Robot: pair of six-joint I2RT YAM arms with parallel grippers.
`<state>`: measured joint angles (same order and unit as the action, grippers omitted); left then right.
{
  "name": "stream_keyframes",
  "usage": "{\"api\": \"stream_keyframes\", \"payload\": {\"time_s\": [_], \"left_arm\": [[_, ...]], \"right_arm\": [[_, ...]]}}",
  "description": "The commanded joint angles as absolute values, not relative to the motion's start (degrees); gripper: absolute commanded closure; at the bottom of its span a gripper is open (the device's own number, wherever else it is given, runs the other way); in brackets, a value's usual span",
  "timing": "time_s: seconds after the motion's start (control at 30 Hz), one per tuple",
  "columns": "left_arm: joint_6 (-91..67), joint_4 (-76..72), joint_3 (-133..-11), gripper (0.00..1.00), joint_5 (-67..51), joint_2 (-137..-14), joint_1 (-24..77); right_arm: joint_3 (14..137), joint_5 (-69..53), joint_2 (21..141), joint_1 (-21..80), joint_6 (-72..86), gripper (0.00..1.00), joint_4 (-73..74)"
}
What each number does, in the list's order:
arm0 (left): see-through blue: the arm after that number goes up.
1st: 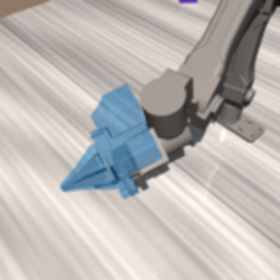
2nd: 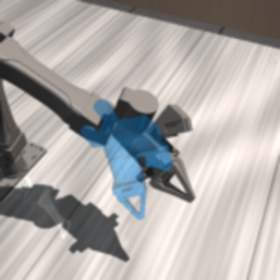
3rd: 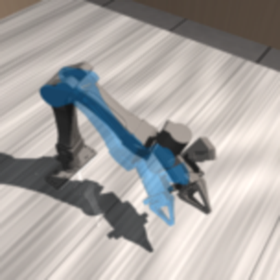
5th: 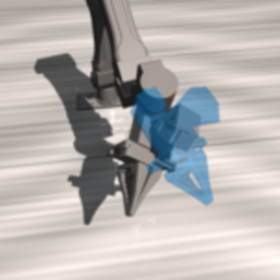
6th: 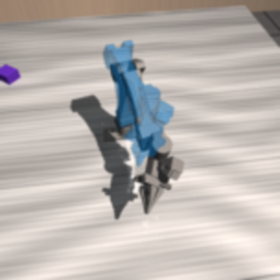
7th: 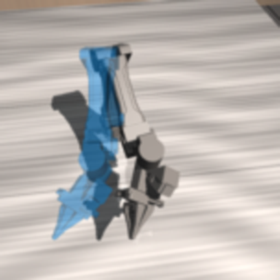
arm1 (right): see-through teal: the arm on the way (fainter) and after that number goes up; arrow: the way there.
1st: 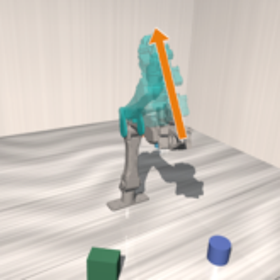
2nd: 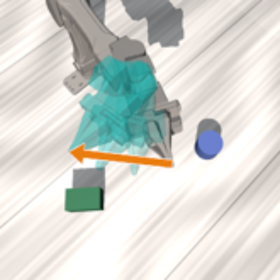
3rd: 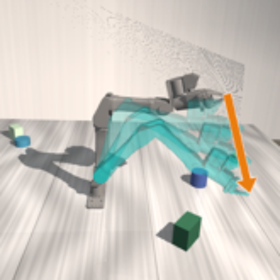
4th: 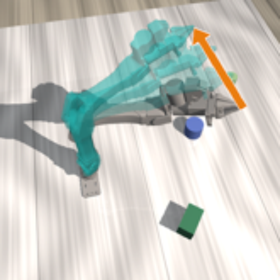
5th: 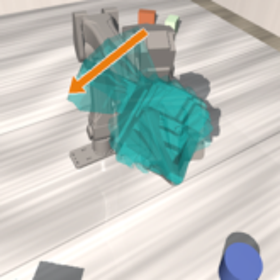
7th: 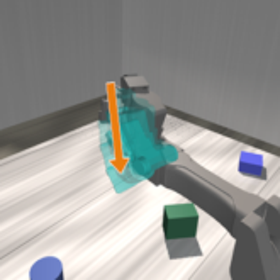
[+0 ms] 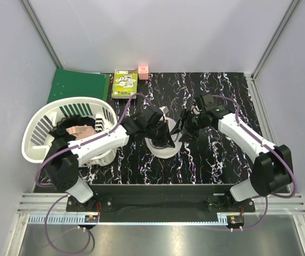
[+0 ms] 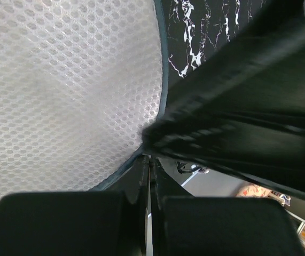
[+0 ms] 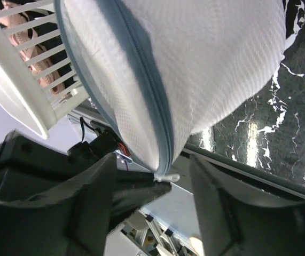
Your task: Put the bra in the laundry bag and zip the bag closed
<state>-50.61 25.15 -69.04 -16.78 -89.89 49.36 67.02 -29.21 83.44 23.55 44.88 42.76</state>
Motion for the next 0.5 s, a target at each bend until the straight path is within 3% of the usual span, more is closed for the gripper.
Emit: {"api": "stream_keyframes", "payload": {"time_s": [0.0,0.13,0.17,0.2,0.47], "left_arm": [[-50.9,22.1,-69.8,1.00,-18.2,-88.2,49.7],[-48.9,24.3,-68.1,1.00,-15.8,-85.9,49.4],[-48.3,26.8,-67.0,1.00,-14.6,-85.3,49.2],[-47.1,28.5,-66.2,1.00,-13.6,-84.8,48.3],[-38.0,41.0,-62.7,1.00,-7.6,-78.8,41.3]], "right_arm": [[66.3,-28.2,85.2,24.5,47.4,0.43,37.3],[67.5,-25.4,86.9,23.6,45.6,0.67,37.3],[68.0,-25.5,87.9,23.0,44.1,0.88,37.3],[68.3,-25.7,88.2,21.7,43.3,0.99,37.4],[77.7,-31.8,92.8,19.5,26.4,1.00,43.1]]}}
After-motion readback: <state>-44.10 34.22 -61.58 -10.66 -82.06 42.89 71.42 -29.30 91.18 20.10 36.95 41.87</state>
